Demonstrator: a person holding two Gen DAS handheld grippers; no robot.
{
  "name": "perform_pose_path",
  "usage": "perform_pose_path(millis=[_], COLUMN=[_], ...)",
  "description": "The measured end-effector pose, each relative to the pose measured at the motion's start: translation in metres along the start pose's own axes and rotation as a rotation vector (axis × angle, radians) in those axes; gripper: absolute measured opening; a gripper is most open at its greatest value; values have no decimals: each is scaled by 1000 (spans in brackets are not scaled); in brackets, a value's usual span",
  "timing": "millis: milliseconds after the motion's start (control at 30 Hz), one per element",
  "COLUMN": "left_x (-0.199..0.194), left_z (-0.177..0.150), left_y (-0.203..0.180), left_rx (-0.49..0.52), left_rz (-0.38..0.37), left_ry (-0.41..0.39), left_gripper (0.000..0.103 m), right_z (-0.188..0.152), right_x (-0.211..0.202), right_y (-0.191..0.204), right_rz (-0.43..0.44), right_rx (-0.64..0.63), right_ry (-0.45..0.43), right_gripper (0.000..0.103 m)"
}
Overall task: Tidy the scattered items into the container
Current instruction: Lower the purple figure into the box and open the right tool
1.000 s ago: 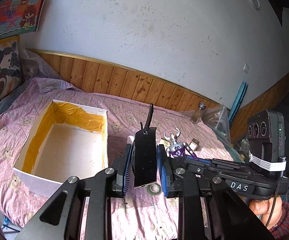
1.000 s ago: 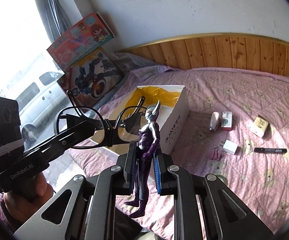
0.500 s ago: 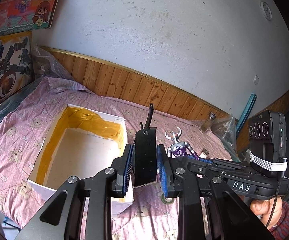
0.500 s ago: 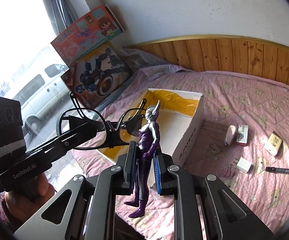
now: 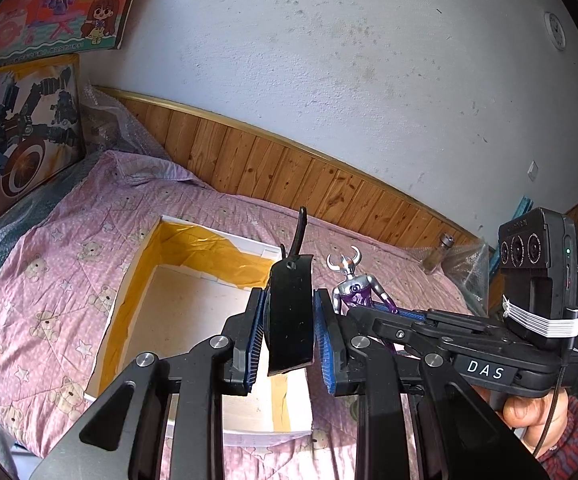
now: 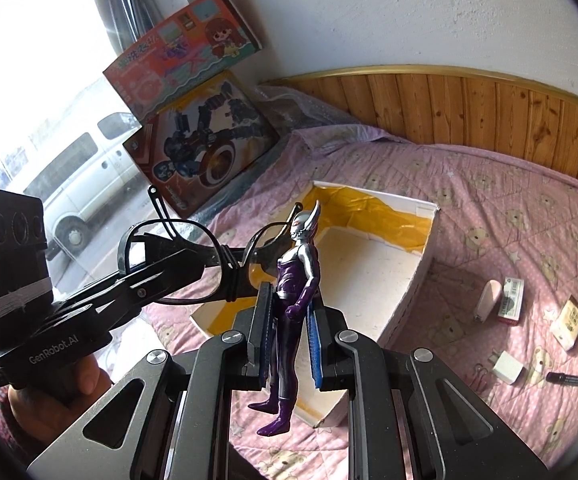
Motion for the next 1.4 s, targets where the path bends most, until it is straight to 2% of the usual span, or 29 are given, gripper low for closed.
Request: perform_pose_path(millis=[667, 1067, 1400], left_x=[56, 106, 154], left_z=[25, 29, 24], left_y=[44, 66, 80], left_rx=[-35, -51, -70], left_rz=[53, 94, 118], left_ry=[103, 237, 385], left_gripper=[26, 26, 26], right_z=[31, 36, 37], right_x=[68, 118, 160], right_y=[-26, -48, -74], right_rz=[0, -15, -43], right_rx=[7, 3, -11], right_ry=[104, 205, 308], right_gripper=[16, 16, 16])
Point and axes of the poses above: each gripper's, at about its wrist camera, not at the fingertips, and x roughly the way its jaws point, y to its left, z to its top, the point moved 4 cm from there along x, roughly the way its jaws point, and after that the axes turned 4 degrees about -x, right-handed, at the moved point
